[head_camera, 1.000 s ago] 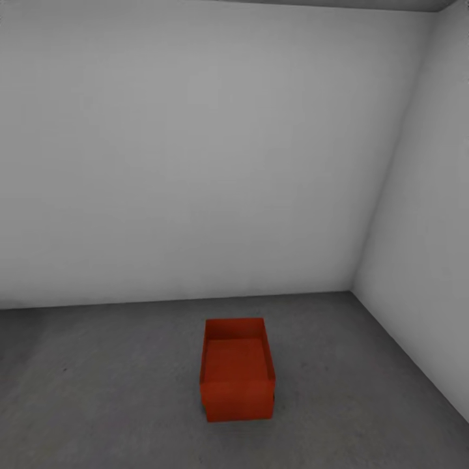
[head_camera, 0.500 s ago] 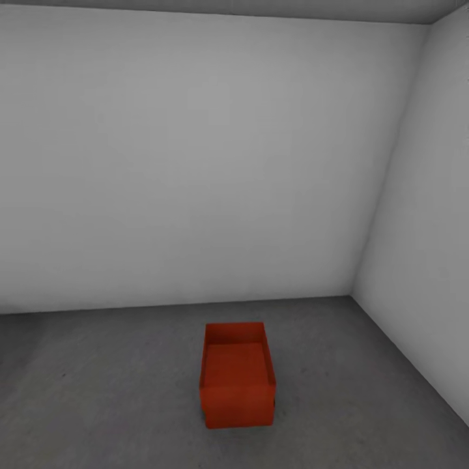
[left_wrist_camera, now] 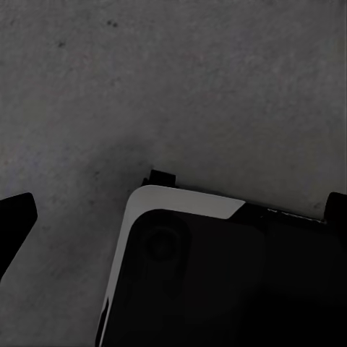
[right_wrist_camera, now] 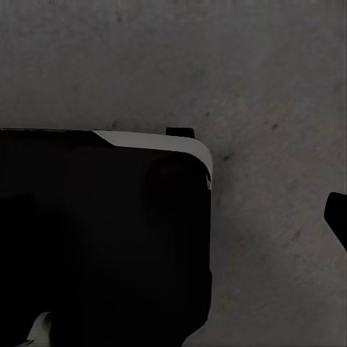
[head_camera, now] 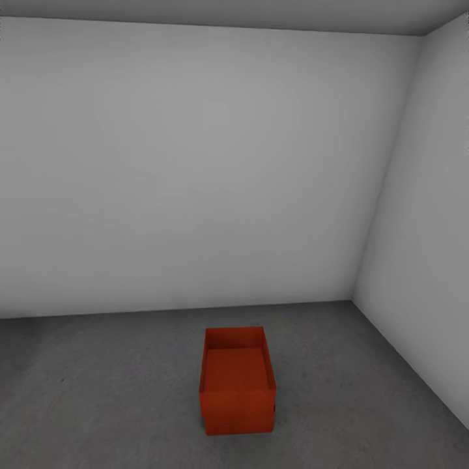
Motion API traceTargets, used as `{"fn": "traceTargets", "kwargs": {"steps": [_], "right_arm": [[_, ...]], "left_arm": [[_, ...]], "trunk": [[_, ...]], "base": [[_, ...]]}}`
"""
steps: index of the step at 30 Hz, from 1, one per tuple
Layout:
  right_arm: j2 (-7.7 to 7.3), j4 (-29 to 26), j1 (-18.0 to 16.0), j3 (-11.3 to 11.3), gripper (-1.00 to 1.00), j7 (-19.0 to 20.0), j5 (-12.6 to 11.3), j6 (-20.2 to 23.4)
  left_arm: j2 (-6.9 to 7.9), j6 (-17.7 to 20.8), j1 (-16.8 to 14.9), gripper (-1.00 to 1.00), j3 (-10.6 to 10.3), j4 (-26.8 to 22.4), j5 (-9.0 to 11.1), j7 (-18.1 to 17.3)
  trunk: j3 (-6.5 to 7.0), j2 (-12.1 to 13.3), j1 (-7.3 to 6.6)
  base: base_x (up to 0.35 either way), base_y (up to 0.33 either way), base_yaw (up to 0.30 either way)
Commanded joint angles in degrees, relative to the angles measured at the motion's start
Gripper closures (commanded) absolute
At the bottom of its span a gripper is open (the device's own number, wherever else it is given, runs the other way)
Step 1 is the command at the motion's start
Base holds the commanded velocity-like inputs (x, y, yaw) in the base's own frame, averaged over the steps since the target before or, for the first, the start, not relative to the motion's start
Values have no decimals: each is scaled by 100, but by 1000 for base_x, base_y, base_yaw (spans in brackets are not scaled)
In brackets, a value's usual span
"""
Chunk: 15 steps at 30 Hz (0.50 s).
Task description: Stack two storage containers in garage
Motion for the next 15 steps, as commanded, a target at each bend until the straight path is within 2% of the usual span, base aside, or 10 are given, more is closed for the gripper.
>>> {"fn": "traceTargets", "kwargs": {"steps": [1,15], "right_arm": [[-1,19,-9,41,-100,-23,-16,-31],[-9,19,-9,41,-100,-23,-16,-31]], "left_arm": [[0,-17,-5,-100,40,7,9,-10],[0,-17,-5,-100,40,7,9,-10]], "trunk": [[-2,-9,3],[127,-9,3]], "base": [[0,0,0],[0,0,0]]}}
